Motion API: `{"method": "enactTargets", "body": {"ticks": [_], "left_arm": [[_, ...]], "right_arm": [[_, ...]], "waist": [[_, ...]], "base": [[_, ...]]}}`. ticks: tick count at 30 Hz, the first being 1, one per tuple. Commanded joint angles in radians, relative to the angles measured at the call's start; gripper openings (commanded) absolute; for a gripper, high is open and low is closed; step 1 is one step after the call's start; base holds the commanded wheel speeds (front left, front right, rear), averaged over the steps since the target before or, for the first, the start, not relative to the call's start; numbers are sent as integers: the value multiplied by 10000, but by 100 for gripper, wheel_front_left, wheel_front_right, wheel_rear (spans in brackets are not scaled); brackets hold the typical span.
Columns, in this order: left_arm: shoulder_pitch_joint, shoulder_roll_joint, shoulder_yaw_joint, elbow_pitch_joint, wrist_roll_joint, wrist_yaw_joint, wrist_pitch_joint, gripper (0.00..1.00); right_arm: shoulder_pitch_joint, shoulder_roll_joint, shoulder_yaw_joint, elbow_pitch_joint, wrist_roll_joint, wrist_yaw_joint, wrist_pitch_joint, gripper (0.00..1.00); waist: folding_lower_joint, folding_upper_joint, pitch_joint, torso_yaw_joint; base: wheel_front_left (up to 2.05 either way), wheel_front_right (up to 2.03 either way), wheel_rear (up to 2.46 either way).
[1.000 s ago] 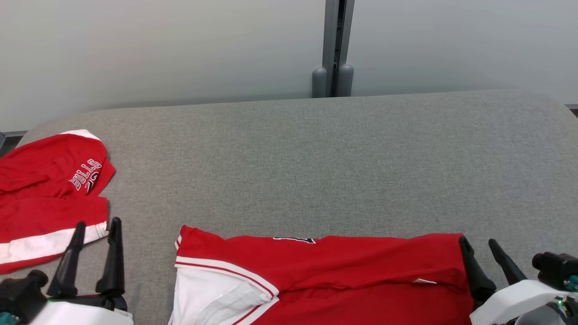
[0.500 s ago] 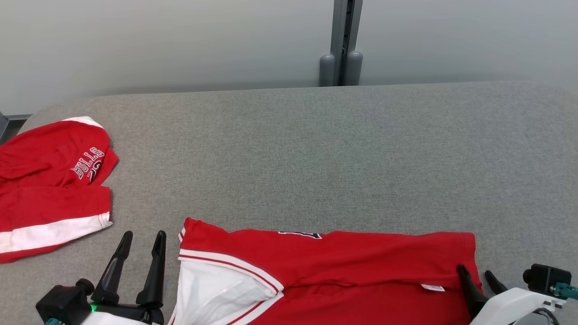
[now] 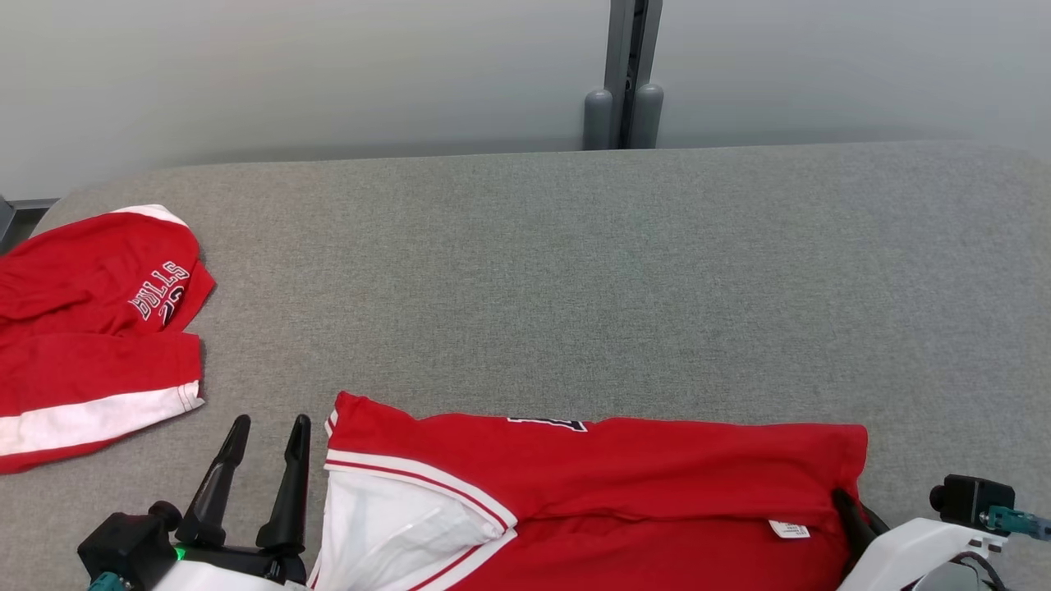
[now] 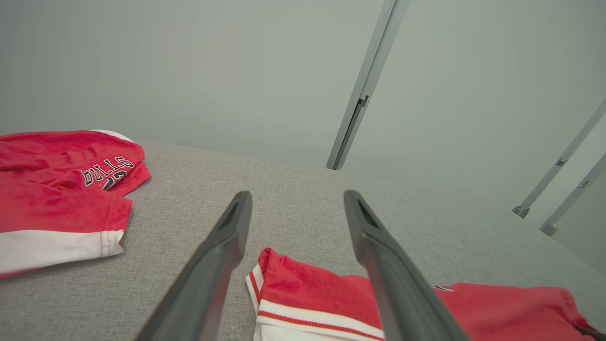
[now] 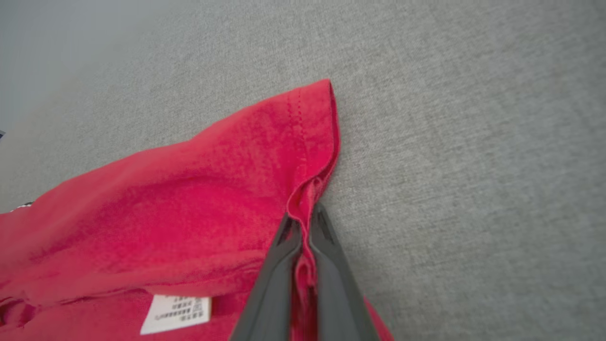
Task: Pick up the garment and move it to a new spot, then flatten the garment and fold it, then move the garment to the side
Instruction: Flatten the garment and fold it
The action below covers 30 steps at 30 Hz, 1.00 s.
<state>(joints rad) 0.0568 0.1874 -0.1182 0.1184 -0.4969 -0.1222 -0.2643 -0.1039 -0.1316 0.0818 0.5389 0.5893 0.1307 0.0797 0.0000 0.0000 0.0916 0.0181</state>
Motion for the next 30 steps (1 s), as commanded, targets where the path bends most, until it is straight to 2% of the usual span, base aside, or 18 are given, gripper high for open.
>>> {"method": "enactTargets", "body": {"ticks": [1,9,22,26,30], "left_arm": [[-184,23,84,2,52,-39,7,100],[-187,-236,421,47,261,-89,7,100],[-262,-284,404,34,364,-88,7,100],[-248,-244,361,72,351,-88,7,100],[-164,-239,328,118,381,-89,7,100]], "right_arm": [[-104,-60,60,47,54,2,-85,0],[-602,-317,-105,60,322,1,-631,0],[-1930,-741,-2235,1305,-1056,1,-1178,0],[-2095,-654,-2328,1183,-1275,1,-1215,0],[-2048,-443,-2279,533,-1512,2,-1219,0]], "waist": [[0,0,-9,-1],[0,0,-99,-33],[0,0,-78,-144],[0,0,-109,-123],[0,0,-218,-109]], "base": [[0,0,0],[0,0,0],[0,0,0],[0,0,0],[0,0,0]]}}
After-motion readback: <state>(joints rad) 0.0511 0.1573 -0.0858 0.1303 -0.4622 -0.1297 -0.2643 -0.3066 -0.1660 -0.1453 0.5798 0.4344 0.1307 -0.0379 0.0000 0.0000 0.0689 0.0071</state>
